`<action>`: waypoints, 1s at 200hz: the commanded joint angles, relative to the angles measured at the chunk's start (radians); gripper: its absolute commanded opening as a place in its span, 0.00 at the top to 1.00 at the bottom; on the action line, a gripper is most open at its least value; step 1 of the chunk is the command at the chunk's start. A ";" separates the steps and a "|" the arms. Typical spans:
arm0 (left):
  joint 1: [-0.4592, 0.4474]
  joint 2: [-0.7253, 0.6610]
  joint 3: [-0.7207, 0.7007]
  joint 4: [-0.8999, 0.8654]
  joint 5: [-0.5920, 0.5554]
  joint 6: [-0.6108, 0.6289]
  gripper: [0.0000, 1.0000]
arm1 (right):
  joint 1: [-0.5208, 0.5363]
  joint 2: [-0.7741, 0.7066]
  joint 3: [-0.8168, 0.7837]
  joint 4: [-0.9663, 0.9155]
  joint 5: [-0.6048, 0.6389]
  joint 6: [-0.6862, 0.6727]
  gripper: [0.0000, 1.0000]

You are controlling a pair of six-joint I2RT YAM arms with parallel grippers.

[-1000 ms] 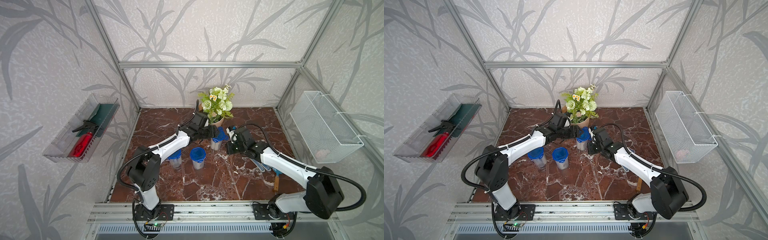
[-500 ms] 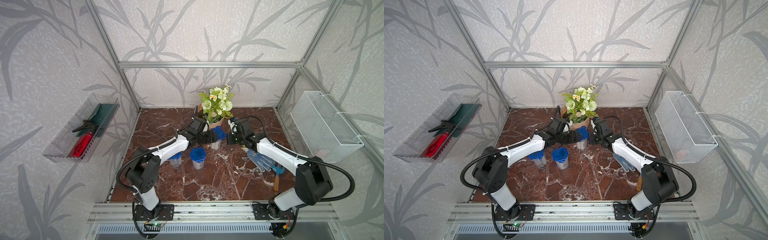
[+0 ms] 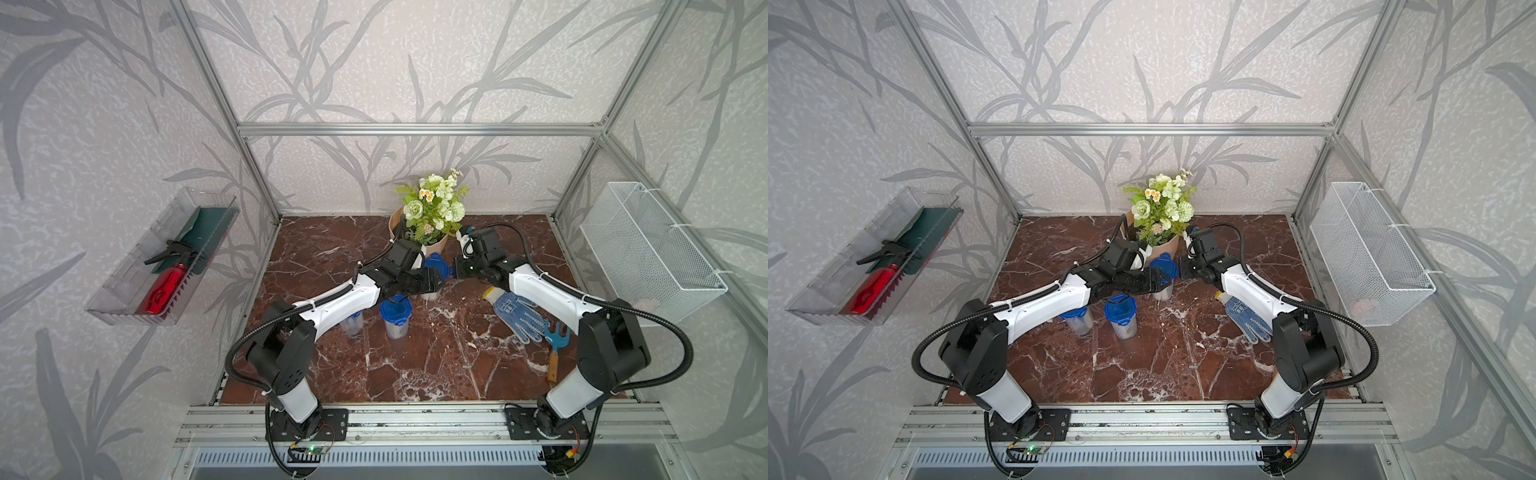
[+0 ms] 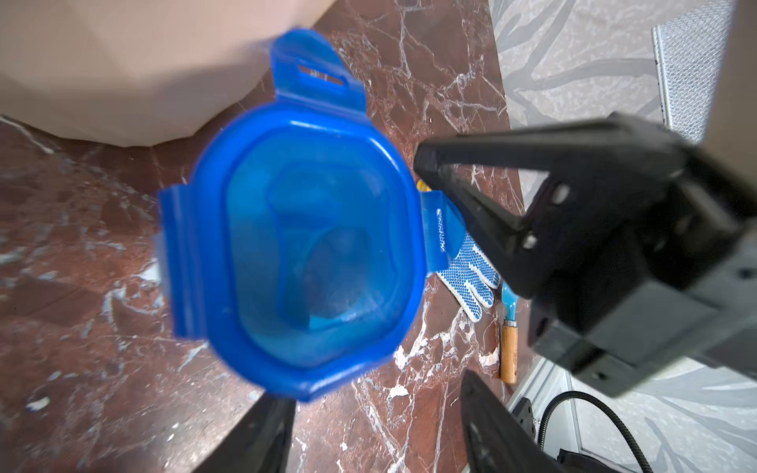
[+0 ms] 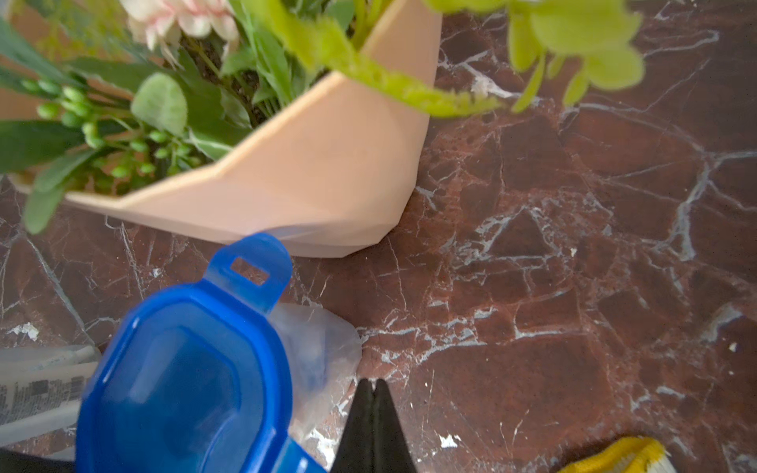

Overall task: Take out toiletry kits
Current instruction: Adjust the container at the center of the board.

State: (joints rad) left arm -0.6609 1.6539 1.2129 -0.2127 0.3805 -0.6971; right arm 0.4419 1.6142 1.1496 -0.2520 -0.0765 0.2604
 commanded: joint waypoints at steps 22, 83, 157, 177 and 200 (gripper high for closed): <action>0.008 -0.103 0.033 -0.059 -0.060 0.051 0.39 | 0.009 -0.172 -0.131 -0.020 0.022 -0.014 1.00; 0.060 -0.063 0.086 -0.103 -0.192 0.068 0.40 | 0.156 -0.243 -0.150 -0.079 0.083 0.001 1.00; 0.063 0.034 0.189 -0.099 -0.188 0.081 0.39 | 0.165 -0.098 -0.039 -0.081 0.133 -0.013 1.00; 0.063 0.033 0.178 -0.099 -0.183 0.077 0.39 | 0.137 -0.052 0.005 -0.079 0.135 -0.020 1.00; 0.064 0.027 0.159 -0.093 -0.181 0.076 0.38 | 0.110 -0.010 0.058 -0.077 0.133 -0.031 1.00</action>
State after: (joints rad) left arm -0.5953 1.6833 1.3750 -0.3038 0.1997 -0.6231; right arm 0.5777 1.5681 1.1412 -0.3286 0.0372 0.2523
